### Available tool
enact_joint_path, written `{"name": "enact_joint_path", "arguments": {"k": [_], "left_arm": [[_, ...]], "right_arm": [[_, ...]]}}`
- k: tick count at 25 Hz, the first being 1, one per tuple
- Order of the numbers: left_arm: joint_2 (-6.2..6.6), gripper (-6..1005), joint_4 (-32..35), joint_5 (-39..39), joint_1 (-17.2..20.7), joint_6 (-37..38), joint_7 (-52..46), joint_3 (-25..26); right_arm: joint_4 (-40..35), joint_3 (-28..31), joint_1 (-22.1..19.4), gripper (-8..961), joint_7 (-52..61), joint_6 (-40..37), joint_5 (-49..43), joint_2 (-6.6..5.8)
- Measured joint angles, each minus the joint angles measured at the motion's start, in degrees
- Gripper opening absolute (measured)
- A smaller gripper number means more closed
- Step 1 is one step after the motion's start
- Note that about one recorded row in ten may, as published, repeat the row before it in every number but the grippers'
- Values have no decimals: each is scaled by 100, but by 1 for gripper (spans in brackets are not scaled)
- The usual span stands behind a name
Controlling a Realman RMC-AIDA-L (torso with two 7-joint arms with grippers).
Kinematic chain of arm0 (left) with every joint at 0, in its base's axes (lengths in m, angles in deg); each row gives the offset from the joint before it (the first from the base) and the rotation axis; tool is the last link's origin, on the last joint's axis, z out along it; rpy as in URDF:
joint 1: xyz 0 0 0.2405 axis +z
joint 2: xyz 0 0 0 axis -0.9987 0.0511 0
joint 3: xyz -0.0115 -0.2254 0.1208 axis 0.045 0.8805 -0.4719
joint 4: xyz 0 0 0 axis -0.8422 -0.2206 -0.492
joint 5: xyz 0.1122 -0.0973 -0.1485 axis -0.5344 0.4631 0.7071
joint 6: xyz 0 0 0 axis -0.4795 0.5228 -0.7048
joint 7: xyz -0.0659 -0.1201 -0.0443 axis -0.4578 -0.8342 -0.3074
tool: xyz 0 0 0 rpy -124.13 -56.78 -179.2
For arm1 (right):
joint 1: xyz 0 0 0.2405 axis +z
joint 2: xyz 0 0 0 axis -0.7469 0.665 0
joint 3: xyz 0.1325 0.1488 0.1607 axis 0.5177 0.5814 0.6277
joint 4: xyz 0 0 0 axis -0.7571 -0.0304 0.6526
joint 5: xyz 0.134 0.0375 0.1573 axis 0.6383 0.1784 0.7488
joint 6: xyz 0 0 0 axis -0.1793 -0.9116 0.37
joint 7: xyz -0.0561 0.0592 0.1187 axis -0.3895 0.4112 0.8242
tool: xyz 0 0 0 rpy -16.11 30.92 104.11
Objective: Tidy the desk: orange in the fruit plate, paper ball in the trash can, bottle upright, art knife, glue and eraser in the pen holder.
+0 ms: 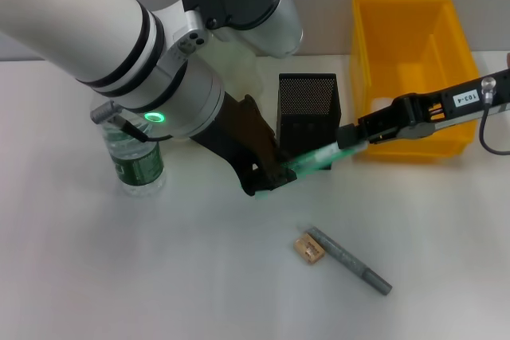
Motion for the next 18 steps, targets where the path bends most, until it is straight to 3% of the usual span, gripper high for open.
{"name": "enact_joint_path", "arguments": {"k": [3, 8, 18], "left_arm": [[0, 201, 0, 2, 4, -9, -5, 6], [0, 407, 0, 11, 7, -10, -2, 7], [2, 701, 37, 29, 52, 0, -8, 89]], "right_arm": [[-3, 4, 2, 160, -8, -1, 0, 6], [-7, 12, 4, 159, -21, 6, 0, 7], [-8, 46, -31, 152, -123, 26, 28, -12]]}}
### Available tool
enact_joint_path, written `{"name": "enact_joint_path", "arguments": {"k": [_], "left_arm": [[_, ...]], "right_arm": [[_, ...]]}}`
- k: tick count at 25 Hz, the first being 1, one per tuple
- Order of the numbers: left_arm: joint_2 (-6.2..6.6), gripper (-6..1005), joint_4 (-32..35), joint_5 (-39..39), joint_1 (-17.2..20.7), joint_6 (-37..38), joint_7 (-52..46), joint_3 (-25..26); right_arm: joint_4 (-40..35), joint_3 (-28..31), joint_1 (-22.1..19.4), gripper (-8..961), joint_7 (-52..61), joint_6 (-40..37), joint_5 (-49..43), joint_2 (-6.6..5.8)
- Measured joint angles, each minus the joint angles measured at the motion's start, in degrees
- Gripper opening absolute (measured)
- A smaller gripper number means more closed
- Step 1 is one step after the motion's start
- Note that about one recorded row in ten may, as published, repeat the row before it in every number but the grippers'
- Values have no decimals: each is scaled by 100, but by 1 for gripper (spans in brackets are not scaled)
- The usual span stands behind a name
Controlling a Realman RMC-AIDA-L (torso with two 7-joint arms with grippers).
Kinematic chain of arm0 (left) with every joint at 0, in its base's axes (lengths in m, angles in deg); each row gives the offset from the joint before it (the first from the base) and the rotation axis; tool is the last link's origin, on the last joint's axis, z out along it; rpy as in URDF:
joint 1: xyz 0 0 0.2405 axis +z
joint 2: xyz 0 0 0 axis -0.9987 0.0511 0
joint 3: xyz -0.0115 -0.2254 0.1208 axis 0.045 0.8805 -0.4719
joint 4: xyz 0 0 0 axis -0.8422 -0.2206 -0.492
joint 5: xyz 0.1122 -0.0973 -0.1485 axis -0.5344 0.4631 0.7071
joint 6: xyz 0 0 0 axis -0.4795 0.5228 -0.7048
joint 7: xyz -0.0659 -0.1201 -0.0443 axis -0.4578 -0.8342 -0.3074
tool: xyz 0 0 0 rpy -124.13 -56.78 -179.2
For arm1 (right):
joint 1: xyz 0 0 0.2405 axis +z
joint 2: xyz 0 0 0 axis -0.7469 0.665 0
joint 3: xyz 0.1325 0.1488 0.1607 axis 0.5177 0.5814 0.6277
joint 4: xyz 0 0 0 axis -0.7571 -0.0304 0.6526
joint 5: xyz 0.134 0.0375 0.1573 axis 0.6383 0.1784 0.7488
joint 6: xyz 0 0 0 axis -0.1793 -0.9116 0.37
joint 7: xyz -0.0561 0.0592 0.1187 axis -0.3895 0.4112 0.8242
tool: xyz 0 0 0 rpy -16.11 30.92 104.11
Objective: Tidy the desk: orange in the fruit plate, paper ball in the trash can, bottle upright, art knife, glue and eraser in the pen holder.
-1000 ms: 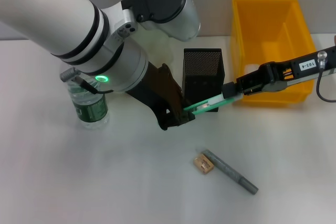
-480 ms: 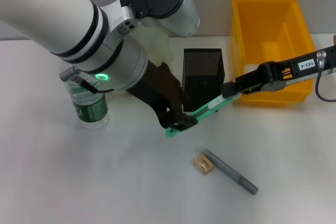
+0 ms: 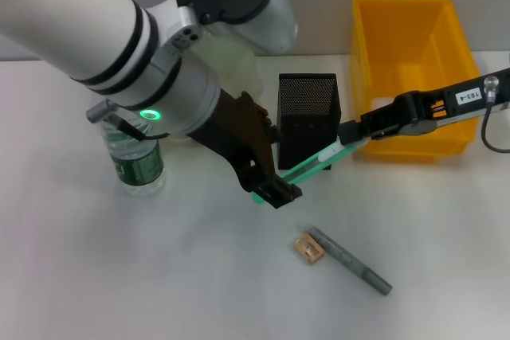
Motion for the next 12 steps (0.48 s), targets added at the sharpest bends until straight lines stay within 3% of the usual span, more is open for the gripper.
{"name": "enact_joint_path", "arguments": {"k": [4, 12], "left_arm": [[0, 812, -12, 52, 107, 24, -1, 165], [3, 812, -19, 641, 563, 143, 16, 648]], "right_arm": [[-19, 66, -87, 147, -103, 1, 13, -81], [-84, 801, -317, 147, -566, -164, 15, -347]]}}
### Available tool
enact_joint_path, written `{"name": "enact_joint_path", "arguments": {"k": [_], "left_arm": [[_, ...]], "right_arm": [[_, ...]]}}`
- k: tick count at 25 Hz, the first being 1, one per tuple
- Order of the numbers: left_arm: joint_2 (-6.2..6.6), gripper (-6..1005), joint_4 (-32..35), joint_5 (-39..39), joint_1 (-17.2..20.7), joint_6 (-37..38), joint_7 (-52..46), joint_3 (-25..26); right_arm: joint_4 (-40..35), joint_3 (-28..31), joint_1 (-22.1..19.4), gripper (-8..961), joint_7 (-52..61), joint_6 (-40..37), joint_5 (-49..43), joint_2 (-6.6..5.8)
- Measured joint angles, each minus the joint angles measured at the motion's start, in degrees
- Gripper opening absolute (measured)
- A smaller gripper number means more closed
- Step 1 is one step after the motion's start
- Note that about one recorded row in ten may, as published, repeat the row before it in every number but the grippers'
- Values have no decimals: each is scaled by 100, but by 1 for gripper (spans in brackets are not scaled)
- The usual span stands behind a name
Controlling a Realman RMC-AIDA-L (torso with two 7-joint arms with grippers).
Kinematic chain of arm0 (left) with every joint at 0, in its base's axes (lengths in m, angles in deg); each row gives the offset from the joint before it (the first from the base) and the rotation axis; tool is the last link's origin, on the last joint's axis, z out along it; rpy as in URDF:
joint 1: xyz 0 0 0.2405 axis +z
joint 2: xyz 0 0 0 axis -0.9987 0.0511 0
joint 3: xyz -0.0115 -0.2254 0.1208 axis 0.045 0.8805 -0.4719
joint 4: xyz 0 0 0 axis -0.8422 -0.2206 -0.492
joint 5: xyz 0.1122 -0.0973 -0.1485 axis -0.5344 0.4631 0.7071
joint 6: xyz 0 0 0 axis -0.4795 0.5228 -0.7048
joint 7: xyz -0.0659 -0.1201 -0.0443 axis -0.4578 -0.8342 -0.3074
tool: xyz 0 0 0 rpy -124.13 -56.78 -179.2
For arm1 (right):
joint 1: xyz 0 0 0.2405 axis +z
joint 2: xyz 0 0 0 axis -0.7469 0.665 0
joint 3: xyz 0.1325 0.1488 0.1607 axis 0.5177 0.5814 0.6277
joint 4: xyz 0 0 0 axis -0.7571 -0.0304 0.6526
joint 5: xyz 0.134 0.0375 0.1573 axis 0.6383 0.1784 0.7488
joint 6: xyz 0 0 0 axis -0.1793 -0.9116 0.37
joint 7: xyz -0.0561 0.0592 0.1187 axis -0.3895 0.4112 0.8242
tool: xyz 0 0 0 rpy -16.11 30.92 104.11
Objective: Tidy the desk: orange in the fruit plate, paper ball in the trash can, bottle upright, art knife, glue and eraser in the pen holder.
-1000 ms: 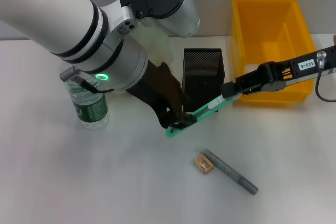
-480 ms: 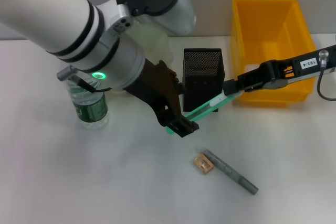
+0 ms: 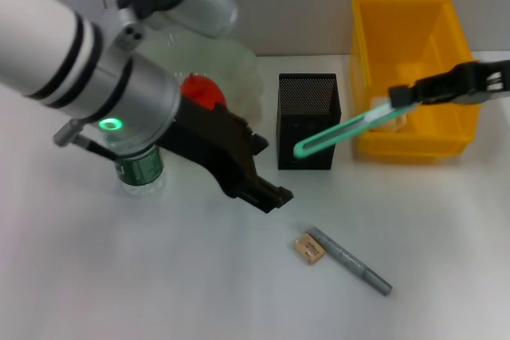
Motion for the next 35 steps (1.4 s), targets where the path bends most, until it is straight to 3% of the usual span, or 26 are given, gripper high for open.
{"name": "enact_joint_path", "arguments": {"k": [9, 11, 17, 24, 29, 35], "left_arm": [[3, 812, -18, 417, 408, 33, 102, 84], [4, 812, -128, 717, 620, 15, 269, 110], [4, 812, -523, 1082, 704, 0, 481, 173], [0, 813, -1157, 1618, 832, -33, 1162, 304], [6, 813, -1953, 2347, 1072, -21, 2283, 801], [17, 813, -2985, 2972, 1287, 4, 3533, 1397]], "right_arm": [[-650, 466, -69, 148, -181, -186, -1, -181], [-746, 454, 7, 148, -162, -186, -21, -251], [-829, 409, 392, 148, -114, -10, -412, -427], [-776, 4, 945, 149, -134, 361, -1127, -408], [-759, -520, 1135, 158, -77, 653, -1191, -357], [-713, -1061, 1227, 169, -77, 1166, -1198, -211]]}}
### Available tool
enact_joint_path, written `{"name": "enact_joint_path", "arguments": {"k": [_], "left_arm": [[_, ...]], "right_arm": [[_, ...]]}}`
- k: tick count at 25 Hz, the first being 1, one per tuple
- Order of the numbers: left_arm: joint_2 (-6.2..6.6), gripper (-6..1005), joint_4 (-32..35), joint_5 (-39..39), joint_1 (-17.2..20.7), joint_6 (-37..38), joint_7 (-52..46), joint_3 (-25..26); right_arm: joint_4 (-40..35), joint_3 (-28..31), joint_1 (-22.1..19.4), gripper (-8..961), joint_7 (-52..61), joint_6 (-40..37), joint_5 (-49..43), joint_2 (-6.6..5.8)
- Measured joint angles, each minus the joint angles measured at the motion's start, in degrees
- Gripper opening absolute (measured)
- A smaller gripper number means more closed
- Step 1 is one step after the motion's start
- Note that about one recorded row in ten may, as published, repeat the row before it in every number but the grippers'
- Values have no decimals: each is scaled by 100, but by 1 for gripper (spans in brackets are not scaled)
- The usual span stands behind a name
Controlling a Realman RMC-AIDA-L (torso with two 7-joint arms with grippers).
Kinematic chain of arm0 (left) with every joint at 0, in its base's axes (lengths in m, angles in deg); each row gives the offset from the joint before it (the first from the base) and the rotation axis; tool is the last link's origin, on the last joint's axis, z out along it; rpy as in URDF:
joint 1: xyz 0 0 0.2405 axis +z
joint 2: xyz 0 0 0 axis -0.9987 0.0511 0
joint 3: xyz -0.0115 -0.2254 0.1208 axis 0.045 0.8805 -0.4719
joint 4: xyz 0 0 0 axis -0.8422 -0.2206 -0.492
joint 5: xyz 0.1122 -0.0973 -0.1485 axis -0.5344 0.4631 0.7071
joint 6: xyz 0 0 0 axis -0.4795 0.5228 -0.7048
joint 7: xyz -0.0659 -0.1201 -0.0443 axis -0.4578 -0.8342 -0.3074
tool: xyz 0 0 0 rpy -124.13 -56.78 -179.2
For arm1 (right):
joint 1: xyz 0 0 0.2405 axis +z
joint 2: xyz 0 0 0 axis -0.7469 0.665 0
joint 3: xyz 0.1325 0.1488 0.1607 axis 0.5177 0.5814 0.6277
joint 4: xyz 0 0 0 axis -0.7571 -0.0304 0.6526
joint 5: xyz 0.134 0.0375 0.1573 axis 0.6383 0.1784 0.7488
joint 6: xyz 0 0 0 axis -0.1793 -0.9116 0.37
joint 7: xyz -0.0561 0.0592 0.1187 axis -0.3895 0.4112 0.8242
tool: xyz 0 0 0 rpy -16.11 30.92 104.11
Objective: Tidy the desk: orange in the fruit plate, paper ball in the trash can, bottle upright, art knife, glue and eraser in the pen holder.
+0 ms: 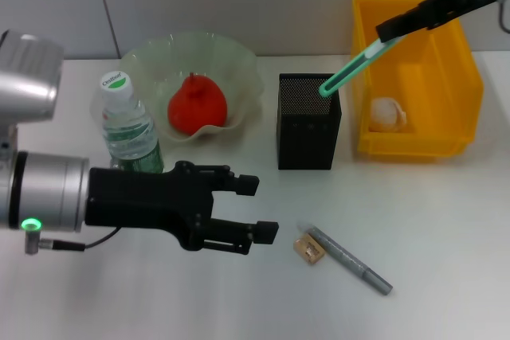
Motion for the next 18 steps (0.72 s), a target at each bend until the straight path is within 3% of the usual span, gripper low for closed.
{"name": "enact_joint_path", "arguments": {"k": [8, 18], "left_arm": [[-8, 813, -487, 220, 140, 44, 444, 104], [2, 813, -571, 287, 235, 81, 492, 110]], "right_arm": [[81, -524, 140, 184, -29, 717, -228, 313], [409, -614, 485, 202, -44, 1096, -862, 667]]}}
